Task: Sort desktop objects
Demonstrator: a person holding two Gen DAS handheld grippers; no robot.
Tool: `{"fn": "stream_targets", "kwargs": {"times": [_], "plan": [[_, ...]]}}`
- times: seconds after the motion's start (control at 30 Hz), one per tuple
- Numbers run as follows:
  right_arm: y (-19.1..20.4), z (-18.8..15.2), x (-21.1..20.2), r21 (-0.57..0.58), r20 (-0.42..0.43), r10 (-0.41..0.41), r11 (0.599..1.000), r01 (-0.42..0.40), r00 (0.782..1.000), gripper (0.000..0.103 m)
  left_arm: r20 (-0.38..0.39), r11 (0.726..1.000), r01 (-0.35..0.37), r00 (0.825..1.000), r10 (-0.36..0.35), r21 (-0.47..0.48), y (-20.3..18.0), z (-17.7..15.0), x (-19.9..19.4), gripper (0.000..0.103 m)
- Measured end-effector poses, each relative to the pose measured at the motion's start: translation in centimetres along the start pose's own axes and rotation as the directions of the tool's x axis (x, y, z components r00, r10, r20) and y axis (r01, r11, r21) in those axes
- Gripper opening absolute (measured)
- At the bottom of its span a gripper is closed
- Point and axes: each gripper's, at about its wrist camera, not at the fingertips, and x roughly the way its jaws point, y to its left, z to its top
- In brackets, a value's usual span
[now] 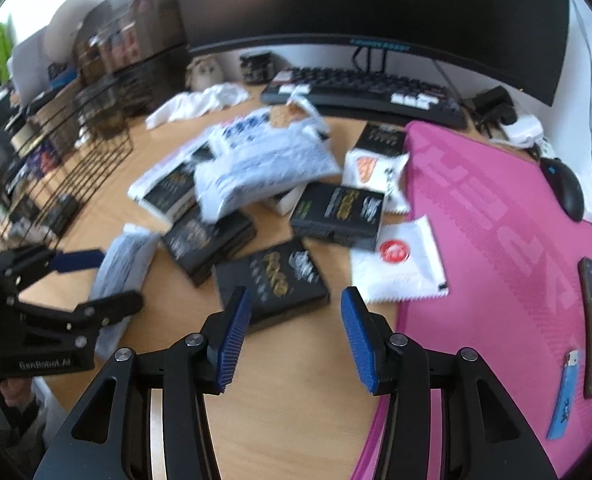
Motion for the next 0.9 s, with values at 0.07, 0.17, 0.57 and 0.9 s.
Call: {"fn": "stream_targets", "kwargs": {"times": [0.07,0.17,0.57,0.9], "plan": [[0.6,0.9,0.6,0.000,0.018,-0.009,1.000,0.009,1.000,0.046,0.001,1.000,-0.002,1.000,0.002,-0.010,0.3,0.0,0.1,0.074],[1.8,1.8,2.0,-0.019,0.029,-0.042,0.999,0.043,0.999,0.046,-0.001,1.000,-0.004,1.000,0.004,0.007,0.1,-0.1,0.1,0.074],[0.5,-1.6,1.1,-0.055,-0.009,-0.119,0.991,0.119,0.993,0.046,-0.004,1.000,-0.013,1.000,0.013,0.026,-0.1,-0.2,0.0,0.074],[-2.0,-3.6,-1.1,0.052,-0.022,-0.102,0.993,0.103,0.995,0.062,-0.005,0.999,-0.016,1.000,0.016,0.046,-1.1,-0.5,-0.1,0.074]]}}
